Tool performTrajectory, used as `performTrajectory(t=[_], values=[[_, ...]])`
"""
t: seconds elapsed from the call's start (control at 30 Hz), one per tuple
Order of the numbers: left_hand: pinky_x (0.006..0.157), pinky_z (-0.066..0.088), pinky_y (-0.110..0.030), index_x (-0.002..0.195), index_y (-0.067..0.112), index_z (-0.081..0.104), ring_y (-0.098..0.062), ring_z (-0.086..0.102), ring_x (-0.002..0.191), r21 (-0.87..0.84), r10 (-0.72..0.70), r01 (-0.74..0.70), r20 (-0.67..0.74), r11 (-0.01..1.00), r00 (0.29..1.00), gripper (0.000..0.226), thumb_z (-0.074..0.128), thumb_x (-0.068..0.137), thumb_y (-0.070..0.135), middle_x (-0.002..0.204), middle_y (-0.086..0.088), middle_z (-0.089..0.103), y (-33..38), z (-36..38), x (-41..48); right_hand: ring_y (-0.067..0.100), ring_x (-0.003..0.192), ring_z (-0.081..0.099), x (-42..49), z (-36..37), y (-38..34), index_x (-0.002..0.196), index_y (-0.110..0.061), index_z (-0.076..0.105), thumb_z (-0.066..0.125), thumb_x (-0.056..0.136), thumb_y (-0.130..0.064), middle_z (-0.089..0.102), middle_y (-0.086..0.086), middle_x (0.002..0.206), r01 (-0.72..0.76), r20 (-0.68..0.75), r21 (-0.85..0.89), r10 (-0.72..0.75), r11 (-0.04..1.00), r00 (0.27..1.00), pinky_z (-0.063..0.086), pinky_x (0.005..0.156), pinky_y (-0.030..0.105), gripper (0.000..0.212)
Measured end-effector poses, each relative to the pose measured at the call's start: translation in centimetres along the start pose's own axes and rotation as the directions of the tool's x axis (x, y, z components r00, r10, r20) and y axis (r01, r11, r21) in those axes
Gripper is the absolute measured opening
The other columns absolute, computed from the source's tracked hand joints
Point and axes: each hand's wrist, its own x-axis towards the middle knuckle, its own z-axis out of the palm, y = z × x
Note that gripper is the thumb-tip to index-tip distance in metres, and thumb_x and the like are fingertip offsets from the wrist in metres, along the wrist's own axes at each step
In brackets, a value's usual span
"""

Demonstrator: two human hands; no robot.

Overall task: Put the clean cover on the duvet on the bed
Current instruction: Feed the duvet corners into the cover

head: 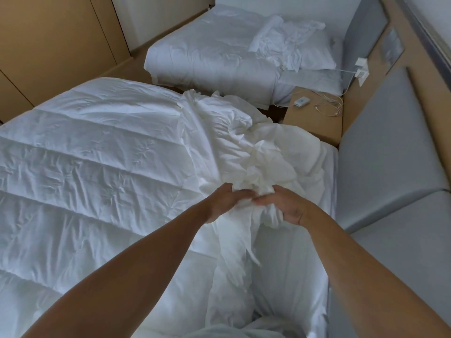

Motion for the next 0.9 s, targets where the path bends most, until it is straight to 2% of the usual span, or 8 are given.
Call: performTrajectory(t=[0.07,0.17,0.27,0.37,0.43,0.57,0.73,0.9], values=[[0.109,0.047,-0.033,0.132,0.026,0.063,-0.016,0.063,0.122,0.113,-0.084,0.066,0.164,0.991,0.983,0.05,0.08,0.086,0.028,0.127,0.004,0.07,0.1,-0.2,0.1,0.028,0.112,0.069,0.3,-0.1,-0.1,0.12,-0.016,0.073,0.078,0.085,-0.031,0.073,0.01,0.119,0.031,-0.036,-0.016,-0.032,0.999,0.999,0.05,0.104,0.048,0.039],[0.105,0.051,-0.037,0.132,0.022,0.06,-0.02,0.066,0.117,0.267,-0.237,0.155,0.309,0.951,0.921,0.066,0.087,0.074,0.007,0.122,-0.001,0.071,-0.2,-0.5,0.1,0.027,0.1,0.074,1.2,0.2,0.1,0.111,-0.014,0.075,0.071,0.092,-0.036,0.077,0.009,0.108,-0.004,-0.135,-0.072,-0.005,0.997,0.991,0.057,0.094,0.046,0.029],[0.102,0.054,-0.045,0.125,0.009,0.062,-0.032,0.067,0.113,0.409,-0.264,0.134,0.282,0.903,0.922,0.064,0.085,0.066,0.001,0.118,-0.016,0.07,-0.4,-0.7,0.2,0.027,0.094,0.075,1.9,0.3,0.4,0.105,-0.014,0.076,0.07,0.093,-0.037,0.078,0.009,0.102,-0.021,-0.185,-0.077,0.007,0.997,0.983,0.061,0.081,0.04,0.027],[0.102,0.054,-0.044,0.12,0.008,0.066,-0.028,0.068,0.11,0.463,-0.229,0.086,0.262,0.882,0.937,0.057,0.088,0.068,0.003,0.114,-0.014,0.072,-0.6,-0.5,0.4,0.025,0.093,0.076,2.0,0.1,0.5,0.107,-0.015,0.075,0.067,0.094,-0.044,0.078,0.007,0.102,-0.026,-0.209,-0.052,0.015,0.998,0.978,0.061,0.074,0.034,0.032],[0.098,0.057,-0.04,0.118,0.011,0.068,-0.025,0.069,0.107,0.446,-0.158,0.043,0.225,0.894,0.961,0.053,0.09,0.07,0.006,0.111,-0.009,0.074,-0.5,-0.3,0.5,0.027,0.095,0.075,2.1,0.0,0.4,0.11,-0.013,0.074,0.065,0.094,-0.049,0.077,0.009,0.104,-0.051,-0.231,-0.044,0.039,0.998,0.972,0.061,0.082,0.041,0.04],[0.094,0.058,-0.046,0.113,0.009,0.072,-0.03,0.07,0.101,0.272,0.028,-0.019,-0.03,0.962,0.999,0.029,0.079,0.084,0.011,0.104,-0.01,0.074,-0.2,-0.6,1.4,0.027,0.107,0.071,1.1,-0.8,0.2,0.122,-0.014,0.066,0.065,0.083,-0.068,0.075,0.008,0.113,-0.157,-0.155,-0.116,0.138,0.981,0.978,0.055,0.098,0.044,0.067],[0.097,0.056,-0.05,0.116,0.007,0.072,-0.03,0.071,0.104,0.197,0.061,-0.049,-0.059,0.979,0.996,0.037,0.074,0.082,0.022,0.11,-0.013,0.074,0.1,0.0,2.0,0.015,0.116,0.064,-0.4,-1.7,-0.2,0.131,-0.024,0.06,0.091,0.07,-0.026,0.069,-0.002,0.124,-0.074,0.037,-0.385,0.095,0.92,0.995,0.053,0.098,0.029,0.068],[0.104,0.052,-0.048,0.12,0.01,0.071,-0.028,0.069,0.11,0.036,0.02,-0.018,-0.055,0.999,0.998,0.042,0.071,0.08,0.024,0.115,-0.009,0.074,0.8,-0.2,2.4,0.013,0.115,0.062,-0.5,-2.0,-0.6,0.131,-0.022,0.062,0.081,0.084,-0.032,0.068,-0.005,0.123,0.005,-0.06,-0.626,-0.055,0.78,0.997,0.049,0.099,0.026,0.052]])
